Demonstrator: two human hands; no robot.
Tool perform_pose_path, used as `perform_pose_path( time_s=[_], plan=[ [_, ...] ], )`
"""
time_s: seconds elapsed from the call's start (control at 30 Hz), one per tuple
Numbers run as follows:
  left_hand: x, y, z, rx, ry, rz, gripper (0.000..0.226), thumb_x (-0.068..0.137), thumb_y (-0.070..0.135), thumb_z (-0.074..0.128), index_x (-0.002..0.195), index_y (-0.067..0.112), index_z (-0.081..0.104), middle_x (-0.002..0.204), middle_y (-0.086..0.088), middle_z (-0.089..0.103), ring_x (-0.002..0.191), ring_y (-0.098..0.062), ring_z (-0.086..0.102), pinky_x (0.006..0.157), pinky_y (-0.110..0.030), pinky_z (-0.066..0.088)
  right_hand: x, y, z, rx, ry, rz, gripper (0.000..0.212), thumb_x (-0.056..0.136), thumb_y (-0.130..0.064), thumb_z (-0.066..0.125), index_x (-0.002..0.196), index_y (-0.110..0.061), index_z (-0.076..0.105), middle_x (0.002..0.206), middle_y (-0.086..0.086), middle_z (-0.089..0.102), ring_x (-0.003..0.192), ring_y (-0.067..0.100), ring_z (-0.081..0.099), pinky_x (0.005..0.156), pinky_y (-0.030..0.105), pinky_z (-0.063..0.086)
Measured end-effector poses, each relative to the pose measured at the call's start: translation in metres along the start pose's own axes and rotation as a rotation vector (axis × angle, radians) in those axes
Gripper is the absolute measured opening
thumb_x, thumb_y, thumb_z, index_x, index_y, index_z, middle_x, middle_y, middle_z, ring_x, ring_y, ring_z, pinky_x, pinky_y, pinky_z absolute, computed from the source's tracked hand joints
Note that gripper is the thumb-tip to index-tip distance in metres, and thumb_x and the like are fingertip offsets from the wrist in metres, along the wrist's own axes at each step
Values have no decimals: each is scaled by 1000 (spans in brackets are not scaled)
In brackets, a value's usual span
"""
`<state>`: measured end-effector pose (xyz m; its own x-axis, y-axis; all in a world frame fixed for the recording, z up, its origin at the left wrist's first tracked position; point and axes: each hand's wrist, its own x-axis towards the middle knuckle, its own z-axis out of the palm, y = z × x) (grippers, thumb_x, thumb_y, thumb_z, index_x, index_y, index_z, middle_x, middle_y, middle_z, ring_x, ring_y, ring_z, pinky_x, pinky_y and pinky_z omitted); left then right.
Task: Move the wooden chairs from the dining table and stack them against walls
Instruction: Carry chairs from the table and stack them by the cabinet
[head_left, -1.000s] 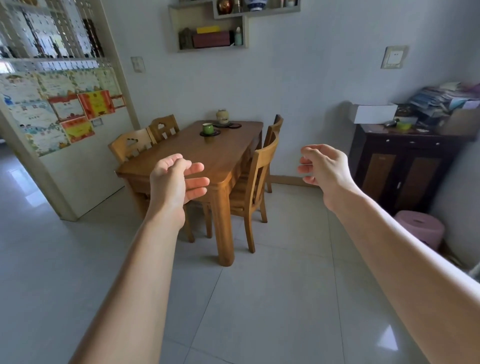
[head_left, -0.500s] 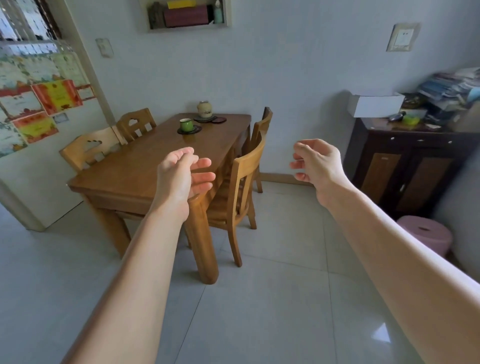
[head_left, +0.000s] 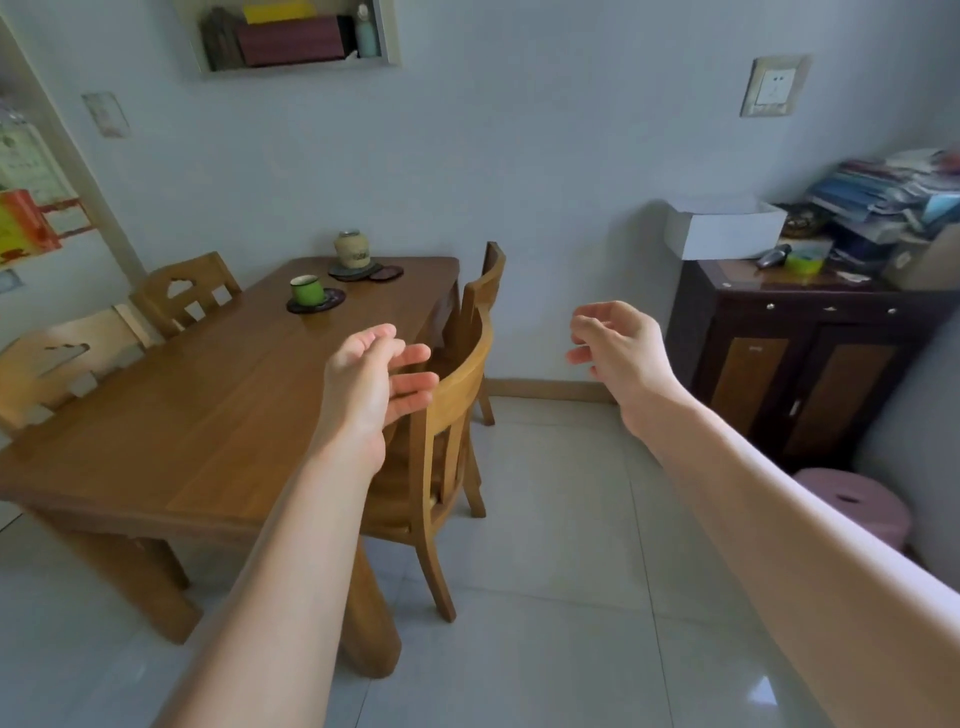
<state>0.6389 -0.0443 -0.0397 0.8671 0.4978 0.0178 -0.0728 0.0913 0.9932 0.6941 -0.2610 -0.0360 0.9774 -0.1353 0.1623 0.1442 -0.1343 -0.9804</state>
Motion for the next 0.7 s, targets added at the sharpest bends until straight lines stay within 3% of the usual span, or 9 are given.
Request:
perform_pose_path(
  time_s=[0.17, 0.7],
  plan=[
    [91, 5, 34, 20, 3, 29, 23, 98, 28, 54, 121, 25, 58, 74, 10, 75, 68, -15, 74, 52, -25, 56, 94, 4, 31, 18, -10, 33, 32, 92, -18, 58, 123, -13, 54, 92, 3, 64, 76, 18, 67, 62, 25, 45],
    [255, -21, 183, -28, -121, -13, 21, 98, 17, 50, 118, 19, 58, 80, -1, 76, 64, -20, 73, 53, -28, 57, 317, 33, 30, 7, -103, 27, 27, 92, -12, 57, 119, -10, 55, 98, 9, 61, 65, 18, 66, 58, 30, 49]
  ],
)
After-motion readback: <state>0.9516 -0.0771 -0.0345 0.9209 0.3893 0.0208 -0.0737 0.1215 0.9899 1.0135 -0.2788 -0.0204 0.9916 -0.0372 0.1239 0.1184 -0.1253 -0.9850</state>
